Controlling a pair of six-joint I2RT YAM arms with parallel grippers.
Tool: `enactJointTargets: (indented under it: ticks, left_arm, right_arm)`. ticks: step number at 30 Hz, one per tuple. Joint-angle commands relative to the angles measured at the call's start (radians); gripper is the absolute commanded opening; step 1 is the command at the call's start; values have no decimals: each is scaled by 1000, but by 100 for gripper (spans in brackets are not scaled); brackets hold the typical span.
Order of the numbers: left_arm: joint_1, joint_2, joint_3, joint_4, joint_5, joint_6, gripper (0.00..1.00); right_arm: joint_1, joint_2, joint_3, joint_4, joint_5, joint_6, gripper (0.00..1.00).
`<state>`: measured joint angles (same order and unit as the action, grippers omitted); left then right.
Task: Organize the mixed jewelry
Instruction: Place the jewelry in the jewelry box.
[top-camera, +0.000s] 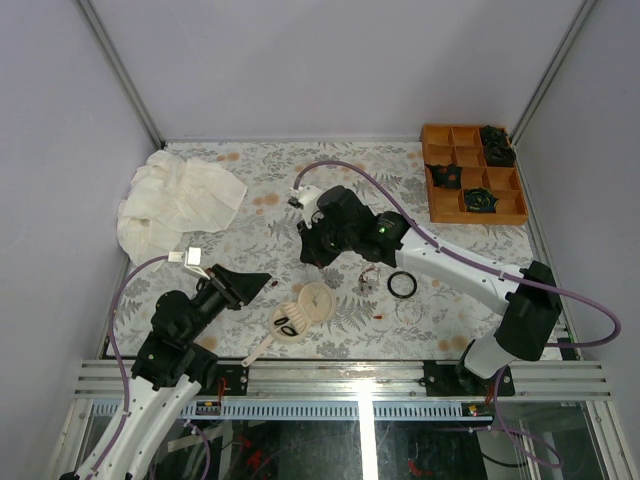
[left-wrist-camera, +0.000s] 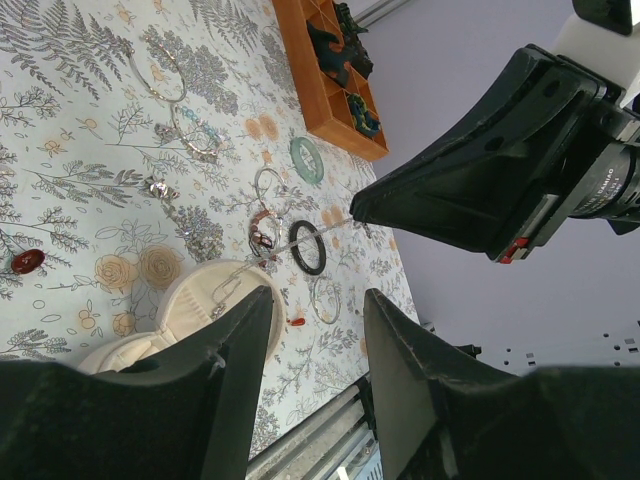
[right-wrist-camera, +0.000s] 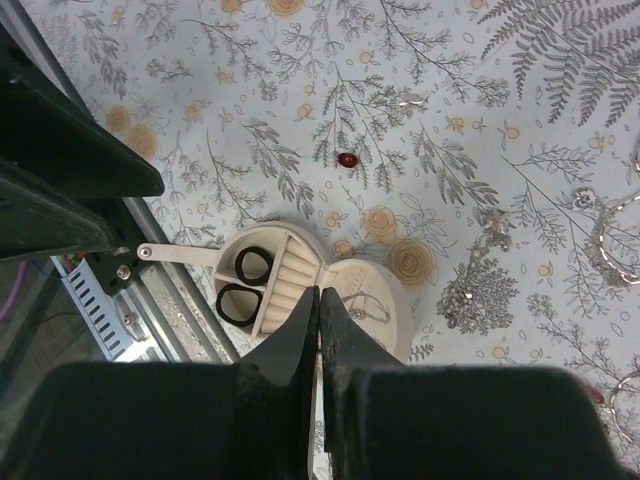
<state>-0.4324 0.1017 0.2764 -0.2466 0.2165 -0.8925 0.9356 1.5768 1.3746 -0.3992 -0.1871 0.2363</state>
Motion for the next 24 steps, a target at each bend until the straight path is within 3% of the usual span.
enactJointTargets:
  ticks: [1,24]
  left_arm:
    - [-8,-14,-1,-3,-4,14,41]
    - [-8,-6,-32,18,5,-11,41]
  right_arm:
    - [-3,-8,-10,57,-41,19,0]
    - [-2,-140,-74,-26,85,9,0]
